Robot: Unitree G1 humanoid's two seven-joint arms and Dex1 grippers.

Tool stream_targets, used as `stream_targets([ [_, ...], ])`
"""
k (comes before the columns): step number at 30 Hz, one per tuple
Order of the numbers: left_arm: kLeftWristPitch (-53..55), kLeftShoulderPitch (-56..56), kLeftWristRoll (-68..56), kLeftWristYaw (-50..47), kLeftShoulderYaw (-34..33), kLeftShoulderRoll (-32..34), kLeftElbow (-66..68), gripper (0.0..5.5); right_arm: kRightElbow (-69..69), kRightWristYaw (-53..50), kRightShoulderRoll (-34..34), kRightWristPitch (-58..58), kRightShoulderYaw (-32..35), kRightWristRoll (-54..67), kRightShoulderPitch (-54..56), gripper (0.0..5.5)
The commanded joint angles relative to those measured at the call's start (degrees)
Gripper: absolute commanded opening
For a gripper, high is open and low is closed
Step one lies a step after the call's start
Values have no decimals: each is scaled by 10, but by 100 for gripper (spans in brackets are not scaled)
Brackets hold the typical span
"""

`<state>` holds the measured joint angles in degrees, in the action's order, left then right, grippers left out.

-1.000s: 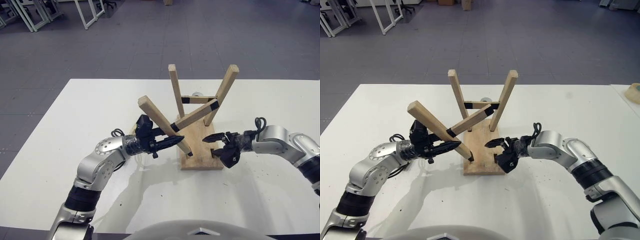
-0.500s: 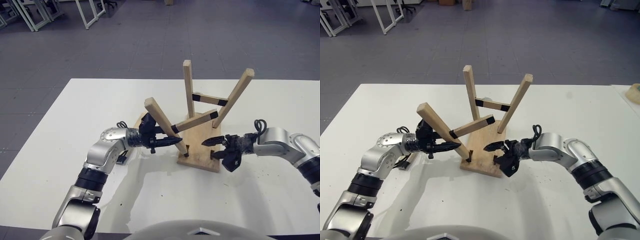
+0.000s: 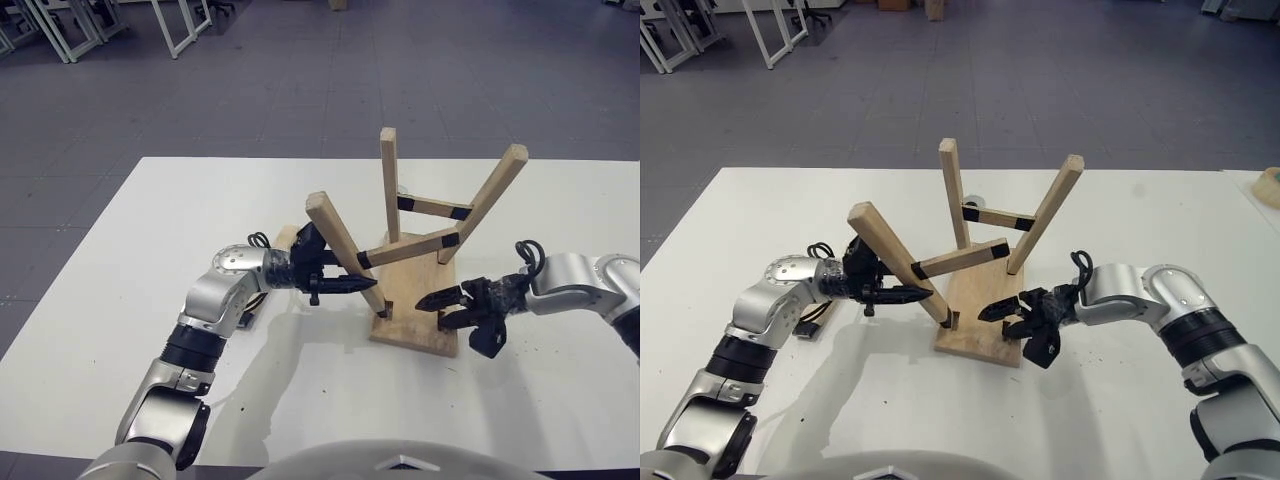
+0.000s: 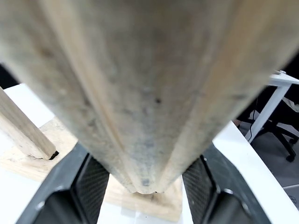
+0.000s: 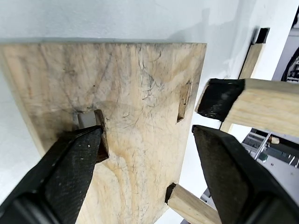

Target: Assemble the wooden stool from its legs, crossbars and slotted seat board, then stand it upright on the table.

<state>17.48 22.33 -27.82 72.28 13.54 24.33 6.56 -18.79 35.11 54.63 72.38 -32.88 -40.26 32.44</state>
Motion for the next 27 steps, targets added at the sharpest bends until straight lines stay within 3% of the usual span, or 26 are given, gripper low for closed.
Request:
stream_targets([
  [1,-13,35,12,15,5,-16,20,205,-32,15,0,26,-24,-43,6,355],
  [9,-2,29,15,29,11,-28,20,205,-44,17,-16,25,-31,-38,17,355],
  [19,-77,18,92,17,54,-46,111,205,-18,25,-14,9,-32,-13,1,355],
  [27,-114,-11,165,15,115,10,102,205,29,21,-6,-37,-4,50,-42,355],
])
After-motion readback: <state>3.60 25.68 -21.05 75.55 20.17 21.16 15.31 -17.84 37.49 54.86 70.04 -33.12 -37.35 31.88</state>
